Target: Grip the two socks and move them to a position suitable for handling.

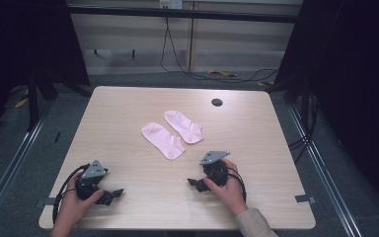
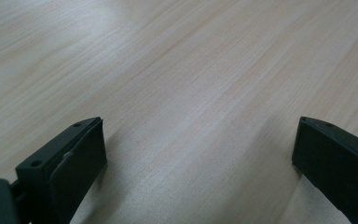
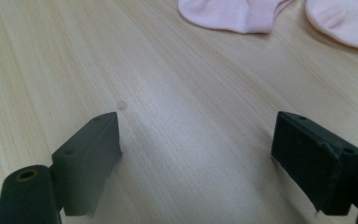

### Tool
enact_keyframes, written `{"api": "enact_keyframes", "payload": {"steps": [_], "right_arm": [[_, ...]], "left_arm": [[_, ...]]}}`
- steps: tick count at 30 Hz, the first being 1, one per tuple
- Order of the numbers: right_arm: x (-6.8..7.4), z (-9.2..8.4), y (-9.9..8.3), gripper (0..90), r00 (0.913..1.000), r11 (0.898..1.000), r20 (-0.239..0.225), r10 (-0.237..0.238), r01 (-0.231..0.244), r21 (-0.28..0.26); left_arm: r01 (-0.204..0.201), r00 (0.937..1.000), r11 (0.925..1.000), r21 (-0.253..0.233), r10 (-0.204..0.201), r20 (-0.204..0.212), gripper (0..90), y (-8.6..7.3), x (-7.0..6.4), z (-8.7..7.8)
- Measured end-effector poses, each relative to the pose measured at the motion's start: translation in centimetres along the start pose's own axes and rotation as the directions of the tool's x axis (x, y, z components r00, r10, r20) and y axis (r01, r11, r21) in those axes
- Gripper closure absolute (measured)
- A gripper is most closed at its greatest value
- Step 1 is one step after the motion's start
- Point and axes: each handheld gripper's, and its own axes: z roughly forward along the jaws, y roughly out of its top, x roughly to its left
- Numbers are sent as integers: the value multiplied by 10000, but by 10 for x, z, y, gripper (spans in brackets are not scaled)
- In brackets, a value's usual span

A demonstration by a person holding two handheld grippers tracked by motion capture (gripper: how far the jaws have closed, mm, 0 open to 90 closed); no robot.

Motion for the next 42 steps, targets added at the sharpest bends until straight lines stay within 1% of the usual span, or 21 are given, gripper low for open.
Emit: {"api": "enact_keyframes", "payload": {"steps": [18, 22, 24, 25, 26, 27, 28, 29, 30, 31, 33, 35, 37, 38, 39, 40, 41, 42], "right_arm": [[-1, 0, 0, 151, 10000, 10000, 76, 40, -40, -11], [0, 0, 0, 150, 9998, 10000, 190, 95, -95, 14], [0, 0, 0, 163, 9998, 9999, 146, 147, -146, -39], [-1, 0, 1, 198, 9998, 9998, 139, 161, -160, -79], [-3, -1, 1, 249, 9997, 9997, 228, 106, -102, -202], [-7, -1, 2, 251, 9991, 9997, 416, 53, -43, -254], [-9, -1, 4, 251, 9988, 9995, 470, 105, -91, -300], [-15, 0, 8, 251, 9986, 9993, 471, 246, -233, -293], [-18, 0, 10, 251, 9980, 9993, 564, 293, -279, -263], [-24, 1, 15, 257, 9963, 9987, 756, 419, -394, -337], [-33, 1, 23, 267, 9933, 9969, 952, 649, -602, -511], [-43, 3, 32, 288, 9919, 9965, 1123, 599, -529, -642], [-50, 5, 41, 299, 9866, 9970, 1518, 591, -508, -586], [-55, 8, 45, 306, 9842, 9975, 1709, 467, -370, -598], [-58, 9, 47, 319, 9839, 9974, 1725, 468, -365, -624], [-62, 12, 49, 325, 9837, 9966, 1708, 564, -454, -681], [-65, 15, 51, 332, 9837, 9965, 1679, 642, -541, -645], [-68, 18, 53, 349, 9822, 9977, 1792, 556, -475, -491]], "left_arm": [[1, 10000, 10000, -6, -1, -2, 16, 1, 0, 1], [-6, 10000, 10000, -14, 6, 15, 16, 1, 0, 1], [-11, 10000, 10000, -6, 11, 2, 16, 1, 0, 1], [-12, 10000, 10000, -4, 12, 2, 16, 1, 0, 1], [-9, 10000, 10000, -11, 9, 12, 16, 1, 0, 1], [-11, 10000, 10000, -12, 11, 12, 16, 1, 0, 1], [-8, 10000, 10000, -5, 8, 10, 16, 1, 0, 1], [-9, 10000, 10000, -7, 9, 15, 16, 1, 0, 1], [-9, 10000, 10000, -12, 9, 15, 16, 1, 0, 1], [-7, 10000, 10000, -6, 7, 8, 16, 1, 0, 1], [-9, 10000, 10000, -5, 9, 7, 15, 1, 0, 1], [-10, 10000, 10000, -7, 10, 5, 16, 1, 0, 1], [-11, 10000, 10000, -5, 11, 5, 16, 1, 0, 1], [-12, 10000, 10000, -8, 12, 6, 15, 1, 0, 1], [-9, 10000, 10000, -6, 9, 8, 16, 1, 0, 1], [-10, 10000, 10000, -9, 10, 5, 15, 1, 0, 1], [-13, 10000, 10000, -5, 13, 1, 16, 1, 0, 1], [-13, 10000, 10000, -5, 13, 7, 15, 1, 0, 1]]}}
